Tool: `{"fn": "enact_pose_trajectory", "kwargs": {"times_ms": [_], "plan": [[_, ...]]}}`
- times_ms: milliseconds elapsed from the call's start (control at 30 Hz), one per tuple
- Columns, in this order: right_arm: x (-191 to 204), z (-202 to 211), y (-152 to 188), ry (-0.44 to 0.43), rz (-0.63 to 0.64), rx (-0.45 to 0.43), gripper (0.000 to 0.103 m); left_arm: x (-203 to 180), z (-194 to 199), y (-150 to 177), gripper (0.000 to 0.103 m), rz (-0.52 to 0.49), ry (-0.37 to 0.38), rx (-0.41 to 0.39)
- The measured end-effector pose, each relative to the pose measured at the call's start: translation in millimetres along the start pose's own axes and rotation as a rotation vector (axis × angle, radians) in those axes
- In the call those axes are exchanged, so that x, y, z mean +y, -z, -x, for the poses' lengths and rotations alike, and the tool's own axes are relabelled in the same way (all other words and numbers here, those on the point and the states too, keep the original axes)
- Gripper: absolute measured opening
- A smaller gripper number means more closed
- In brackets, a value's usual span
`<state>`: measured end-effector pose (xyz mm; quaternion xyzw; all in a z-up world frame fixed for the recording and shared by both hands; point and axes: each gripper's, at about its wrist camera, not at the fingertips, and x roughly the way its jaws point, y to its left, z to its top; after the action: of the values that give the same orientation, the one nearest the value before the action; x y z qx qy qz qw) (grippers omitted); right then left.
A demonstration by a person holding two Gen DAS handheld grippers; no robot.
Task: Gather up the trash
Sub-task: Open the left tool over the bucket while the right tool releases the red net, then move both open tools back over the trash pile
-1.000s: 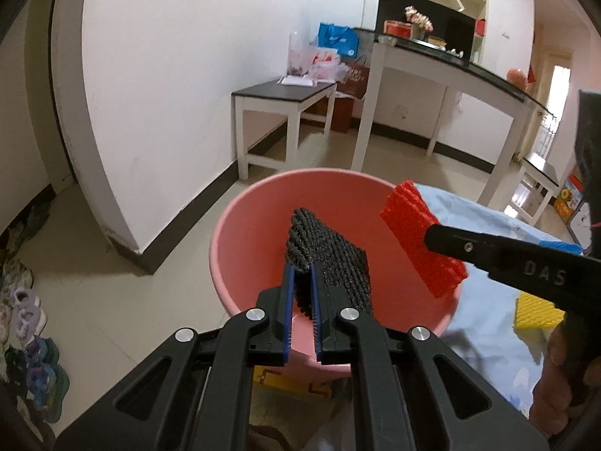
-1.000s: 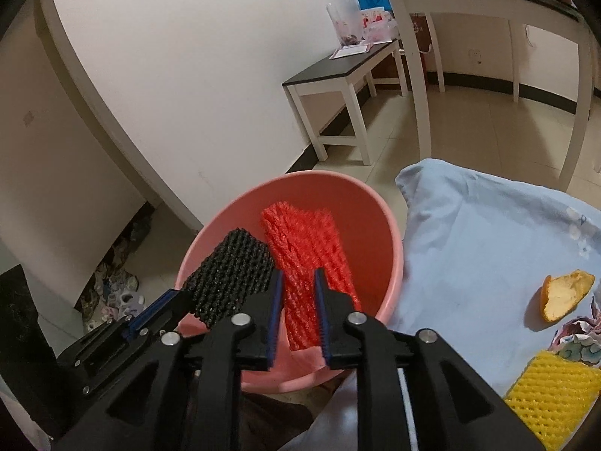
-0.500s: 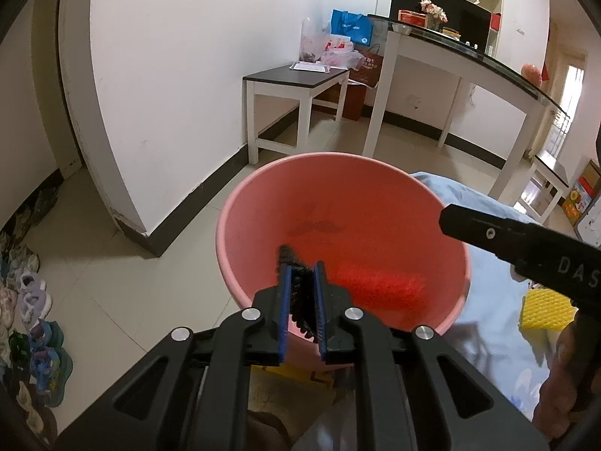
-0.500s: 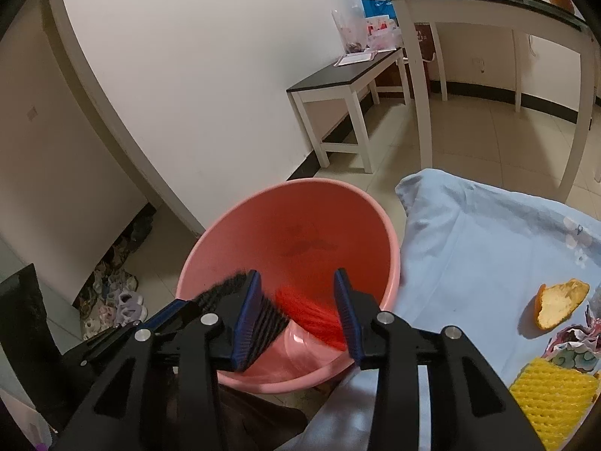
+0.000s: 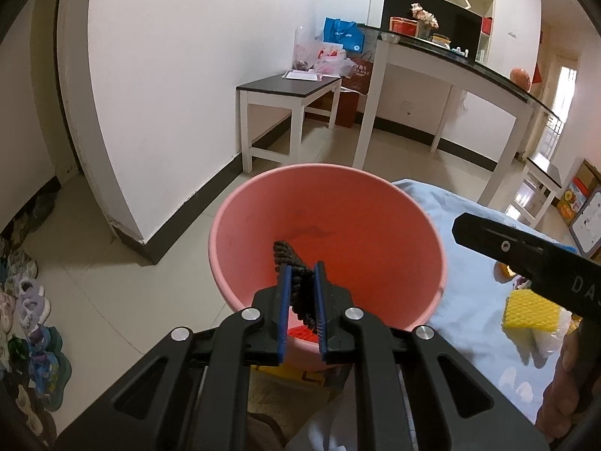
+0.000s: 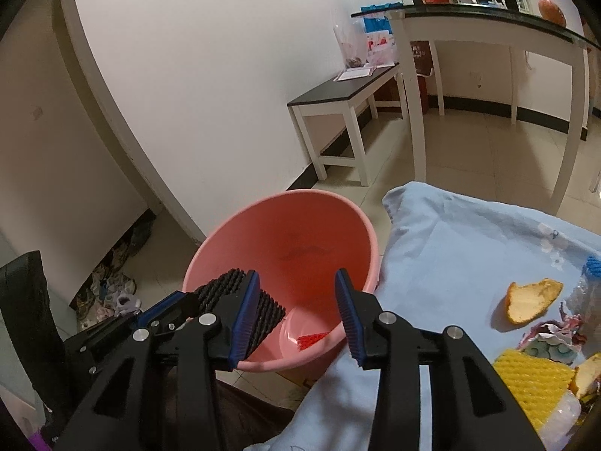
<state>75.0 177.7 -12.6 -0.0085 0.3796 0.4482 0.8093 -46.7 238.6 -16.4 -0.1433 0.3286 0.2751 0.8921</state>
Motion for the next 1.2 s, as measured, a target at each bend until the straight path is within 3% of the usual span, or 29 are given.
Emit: {"fn": "enact_pose_trajectory", "kwargs": {"times_ms": [600,933,1200], "plan": [[-15,83,13,0.027,0.019,-0.128,0.044,-22,44,-6,0.012,-0.044,0.027,-0.095],[-43,140,29,0.094,-0.023,-0.187,0.046,-57,81,-3,0.012,-0.123,0.152,-0.169],[-78,178,54,0.176,-0.077,-0.213,0.047,-88,91,4,0.012,-0.168,0.263,-0.172]]}}
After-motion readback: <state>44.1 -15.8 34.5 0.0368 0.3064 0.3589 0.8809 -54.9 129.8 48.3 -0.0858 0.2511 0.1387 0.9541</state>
